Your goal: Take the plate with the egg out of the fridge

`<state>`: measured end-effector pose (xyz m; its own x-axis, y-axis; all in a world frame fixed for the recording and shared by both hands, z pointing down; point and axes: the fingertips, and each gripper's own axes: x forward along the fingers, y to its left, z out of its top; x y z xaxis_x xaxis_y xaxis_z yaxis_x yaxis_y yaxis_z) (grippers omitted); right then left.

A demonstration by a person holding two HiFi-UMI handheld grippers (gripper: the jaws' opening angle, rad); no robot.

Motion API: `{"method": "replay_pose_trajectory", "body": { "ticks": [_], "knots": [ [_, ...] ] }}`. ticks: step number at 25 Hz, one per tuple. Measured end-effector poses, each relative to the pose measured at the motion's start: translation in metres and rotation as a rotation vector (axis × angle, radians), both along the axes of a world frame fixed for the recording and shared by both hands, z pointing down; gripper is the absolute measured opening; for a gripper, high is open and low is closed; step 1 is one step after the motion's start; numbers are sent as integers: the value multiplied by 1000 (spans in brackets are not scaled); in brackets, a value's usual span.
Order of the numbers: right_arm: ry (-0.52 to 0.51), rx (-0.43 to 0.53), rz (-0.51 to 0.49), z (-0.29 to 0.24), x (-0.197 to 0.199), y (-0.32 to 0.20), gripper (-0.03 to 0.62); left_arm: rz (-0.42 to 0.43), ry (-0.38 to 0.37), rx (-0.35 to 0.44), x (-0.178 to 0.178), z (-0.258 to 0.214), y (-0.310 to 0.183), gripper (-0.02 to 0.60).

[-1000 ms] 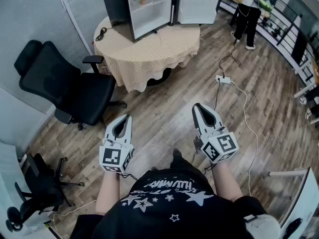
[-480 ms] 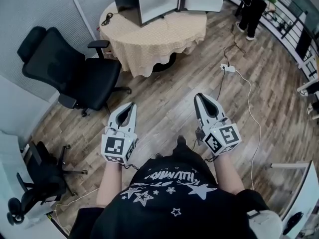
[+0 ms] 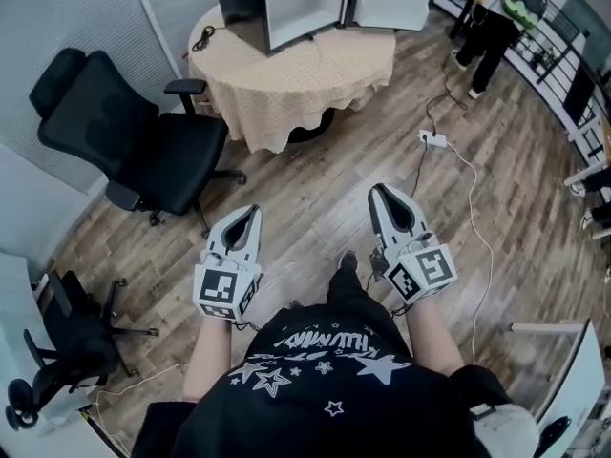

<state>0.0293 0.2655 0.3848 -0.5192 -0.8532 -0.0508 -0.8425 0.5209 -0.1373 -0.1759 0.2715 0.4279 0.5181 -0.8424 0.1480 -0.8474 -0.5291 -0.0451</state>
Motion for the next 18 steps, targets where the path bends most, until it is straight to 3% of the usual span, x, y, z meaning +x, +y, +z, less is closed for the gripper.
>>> {"method": "replay_pose_trajectory", "body": {
  "ticks": [6,11,18],
  "knots": [
    [-12,4,-62,6,2,-41,41,-41,-10,-9,12,2,-31,8],
    [-11,11,-58,3,42,-85,41,-37,-13,5,48,-4,-70,7],
    [-36,-40,-23,18,103,-139,42,-13,-23,-41,102,6,-122,7]
  ]
}}
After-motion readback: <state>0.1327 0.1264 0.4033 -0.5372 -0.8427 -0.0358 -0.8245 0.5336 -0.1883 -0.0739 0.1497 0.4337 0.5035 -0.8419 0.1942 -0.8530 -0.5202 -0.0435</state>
